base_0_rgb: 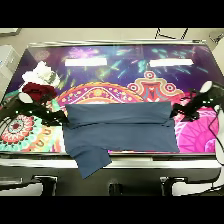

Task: Fold the clothes and pants, and hang the long-sleeved shirts on hangers.

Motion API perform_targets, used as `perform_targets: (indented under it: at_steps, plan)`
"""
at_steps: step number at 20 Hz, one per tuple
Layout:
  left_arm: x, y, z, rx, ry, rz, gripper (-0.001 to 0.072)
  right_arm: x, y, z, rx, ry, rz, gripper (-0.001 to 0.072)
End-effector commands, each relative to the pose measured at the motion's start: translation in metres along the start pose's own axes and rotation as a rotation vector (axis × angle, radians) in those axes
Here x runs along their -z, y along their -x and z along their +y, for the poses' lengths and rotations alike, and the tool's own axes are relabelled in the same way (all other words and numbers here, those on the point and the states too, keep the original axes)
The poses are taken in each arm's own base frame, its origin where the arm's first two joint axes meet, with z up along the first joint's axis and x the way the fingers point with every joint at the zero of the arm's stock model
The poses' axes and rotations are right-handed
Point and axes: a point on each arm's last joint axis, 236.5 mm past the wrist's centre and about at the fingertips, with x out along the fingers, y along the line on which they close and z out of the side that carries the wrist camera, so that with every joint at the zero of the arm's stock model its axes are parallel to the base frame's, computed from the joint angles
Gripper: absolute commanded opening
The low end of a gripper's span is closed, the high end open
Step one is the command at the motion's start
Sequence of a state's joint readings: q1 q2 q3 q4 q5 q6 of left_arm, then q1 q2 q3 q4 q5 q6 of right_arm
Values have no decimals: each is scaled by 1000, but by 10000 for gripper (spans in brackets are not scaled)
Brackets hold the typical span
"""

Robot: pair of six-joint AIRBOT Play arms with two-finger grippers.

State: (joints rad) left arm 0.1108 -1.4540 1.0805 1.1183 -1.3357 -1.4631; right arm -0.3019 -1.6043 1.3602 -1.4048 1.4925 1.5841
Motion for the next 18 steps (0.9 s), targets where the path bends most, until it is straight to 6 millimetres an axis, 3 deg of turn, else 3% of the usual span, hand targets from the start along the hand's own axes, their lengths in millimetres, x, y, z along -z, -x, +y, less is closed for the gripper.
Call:
perform_targets:
  at_steps: [1,4,6,9,13,14,18]
  plan:
    - [43,17,12,26,23,87,542,37,13,-38,-31,-95,120,615]
    - [116,-21,21,57,54,168,541,60,-1,-54,-48,-144,157,612]
    - [151,-46,12,132,74,180,538,72,-12,-53,-56,-139,194,611]
    - [164,-68,-13,266,104,143,517,76,-18,-51,-65,-141,209,609]
    - [163,-82,-26,266,76,119,516,77,-18,-51,-66,-141,210,609]
    - [166,-83,-29,262,78,130,465,76,-18,-51,-66,-140,209,609]
    - [165,-85,-30,253,79,127,70,90,-39,-52,-69,-154,242,608]
